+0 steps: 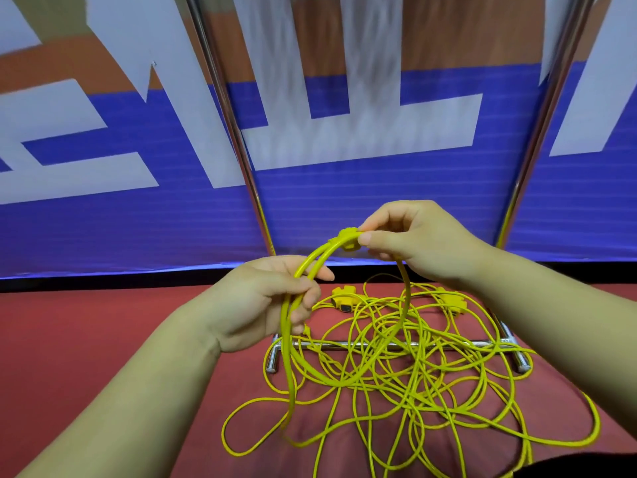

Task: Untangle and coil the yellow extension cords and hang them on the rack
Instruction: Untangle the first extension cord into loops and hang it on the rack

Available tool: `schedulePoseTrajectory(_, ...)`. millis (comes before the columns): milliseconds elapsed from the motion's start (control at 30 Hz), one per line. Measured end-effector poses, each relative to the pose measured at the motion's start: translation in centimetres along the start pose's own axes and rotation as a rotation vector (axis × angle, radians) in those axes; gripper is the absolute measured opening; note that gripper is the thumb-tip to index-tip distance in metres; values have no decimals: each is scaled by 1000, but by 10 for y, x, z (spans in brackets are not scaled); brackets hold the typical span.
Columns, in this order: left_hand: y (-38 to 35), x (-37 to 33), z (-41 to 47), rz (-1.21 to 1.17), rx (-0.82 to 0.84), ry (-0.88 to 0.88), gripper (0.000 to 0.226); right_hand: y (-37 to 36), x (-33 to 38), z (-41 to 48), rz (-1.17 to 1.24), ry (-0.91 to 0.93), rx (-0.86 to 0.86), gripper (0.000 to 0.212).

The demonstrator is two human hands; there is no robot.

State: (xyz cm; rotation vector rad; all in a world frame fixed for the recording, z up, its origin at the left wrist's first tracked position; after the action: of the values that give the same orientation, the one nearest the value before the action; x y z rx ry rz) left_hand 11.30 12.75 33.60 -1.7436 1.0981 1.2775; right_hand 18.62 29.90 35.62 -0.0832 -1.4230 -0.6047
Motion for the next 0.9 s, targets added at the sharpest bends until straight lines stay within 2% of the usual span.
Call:
schedulePoseTrajectory(133,-4,-1,0,-81,-69,-1,20,-1,2,1,-125,15,-87,7)
schedulePoseTrajectory(267,25,-8,4,-141,-322,-121,27,10,4,-2,-216,65,-314,20)
schedulePoseTrajectory(333,38,-16,0,-300,-411,-211,29,3,-3,-4,-236,56,-320,24)
schedulePoseTrajectory(367,43,-20,-2,-377,-438,-252,29,-7,-8,-5,-269,45,-242,26)
schedulePoseTrajectory(467,52,-28,-7,-515,-478,-334,31,-68,-33,-17,-340,-34,243,28)
schedulePoseTrajectory(533,54,-31,-9,-562,-485,-362,31,-102,-53,-30,-356,-102,473,21)
schedulePoseTrajectory(633,57,-35,-14,-628,-474,-390,32,-127,-69,-40,-317,-177,592,30)
schedulePoseTrajectory(733,63,-39,-20,-694,-454,-408,33,-141,-67,-42,-260,-132,634,25)
schedulePoseTrajectory(833,73,-40,-26,-755,-447,-416,33,-147,-72,-46,-152,-169,647,46)
schedulePoseTrajectory(900,83,-37,-30,-801,-457,-412,33,-146,-75,-49,-94,-184,681,45)
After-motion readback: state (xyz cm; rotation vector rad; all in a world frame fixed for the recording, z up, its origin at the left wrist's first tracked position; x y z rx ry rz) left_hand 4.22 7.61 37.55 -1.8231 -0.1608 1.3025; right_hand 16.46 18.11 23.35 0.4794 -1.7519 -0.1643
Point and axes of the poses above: each hand's wrist, its own z-axis towards the middle knuckle, its own y-axis out of the back of the hand, x = y × z, the point moved 8 cm from there along z, towards the middle knuckle, and after that the axes turned 5 degrees about -z, right-handed, at the moved point
